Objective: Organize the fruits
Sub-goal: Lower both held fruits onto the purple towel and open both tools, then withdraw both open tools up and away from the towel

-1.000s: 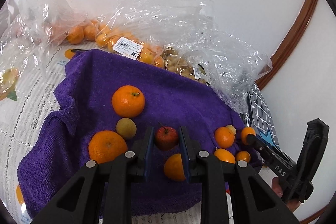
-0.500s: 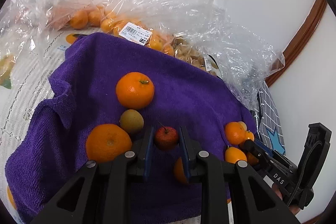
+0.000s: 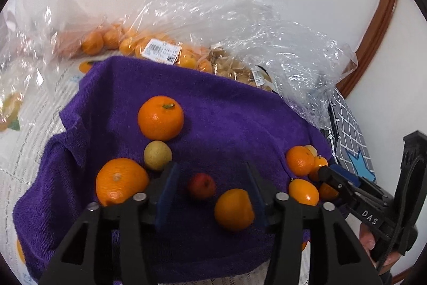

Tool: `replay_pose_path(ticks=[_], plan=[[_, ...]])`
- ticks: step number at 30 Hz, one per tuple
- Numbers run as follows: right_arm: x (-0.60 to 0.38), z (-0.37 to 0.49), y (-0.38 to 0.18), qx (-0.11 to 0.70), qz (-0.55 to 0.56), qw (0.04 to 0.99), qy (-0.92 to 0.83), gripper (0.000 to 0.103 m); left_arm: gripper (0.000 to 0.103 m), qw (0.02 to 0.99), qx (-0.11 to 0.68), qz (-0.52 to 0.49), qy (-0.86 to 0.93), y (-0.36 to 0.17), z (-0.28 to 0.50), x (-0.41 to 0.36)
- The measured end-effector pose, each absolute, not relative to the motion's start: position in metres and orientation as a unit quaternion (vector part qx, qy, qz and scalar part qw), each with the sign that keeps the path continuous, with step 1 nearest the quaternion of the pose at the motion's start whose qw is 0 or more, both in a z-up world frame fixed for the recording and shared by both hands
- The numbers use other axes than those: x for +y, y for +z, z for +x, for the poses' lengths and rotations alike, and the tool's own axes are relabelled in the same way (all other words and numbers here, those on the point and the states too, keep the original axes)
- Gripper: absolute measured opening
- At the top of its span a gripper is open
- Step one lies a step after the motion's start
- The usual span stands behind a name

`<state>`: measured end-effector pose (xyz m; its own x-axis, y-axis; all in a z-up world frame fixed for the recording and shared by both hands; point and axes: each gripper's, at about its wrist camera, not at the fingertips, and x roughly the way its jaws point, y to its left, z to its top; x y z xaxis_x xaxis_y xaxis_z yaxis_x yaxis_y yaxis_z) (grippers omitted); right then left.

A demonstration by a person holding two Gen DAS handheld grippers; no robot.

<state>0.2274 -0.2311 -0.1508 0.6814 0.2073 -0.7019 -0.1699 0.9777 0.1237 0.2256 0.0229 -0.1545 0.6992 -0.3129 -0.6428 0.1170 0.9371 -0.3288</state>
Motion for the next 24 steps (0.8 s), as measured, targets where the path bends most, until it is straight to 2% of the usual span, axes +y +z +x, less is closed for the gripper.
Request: replay_pose_path(ticks=[3, 8, 16, 20, 22, 24], plan=[[-0.232, 0.222, -0.147, 0.381, 0.029, 0.919, 0.101, 0.052, 0.06, 0.92, 0.355, -0.117, -0.121, -0.15, 0.22, 0.02], [-0.234, 0.209, -0.138, 0.375, 0.029, 0.922, 0.095, 0.064, 0.061, 0.922, 0.36, -0.09, -0.111, -0.138, 0.207, 0.016], [-0.234, 0.157, -0.095, 0.376, 0.031, 0.923, 0.075, 0.064, 0.07, 0.936, 0.338, -0.082, -0.06, -0.099, 0.147, 0.038], [-0.232, 0.116, -0.068, 0.35, 0.034, 0.934, 0.065, 0.084, 0.072, 0.935, 0.34, -0.079, -0.058, -0.073, 0.114, 0.042], [-0.231, 0.098, -0.056, 0.338, 0.033, 0.939, 0.06, 0.087, 0.073, 0.932, 0.346, -0.079, -0.066, -0.063, 0.1, 0.042], [-0.23, 0.078, -0.045, 0.328, 0.028, 0.942, 0.06, 0.096, 0.074, 0.934, 0.342, -0.077, -0.065, -0.054, 0.086, 0.042]])
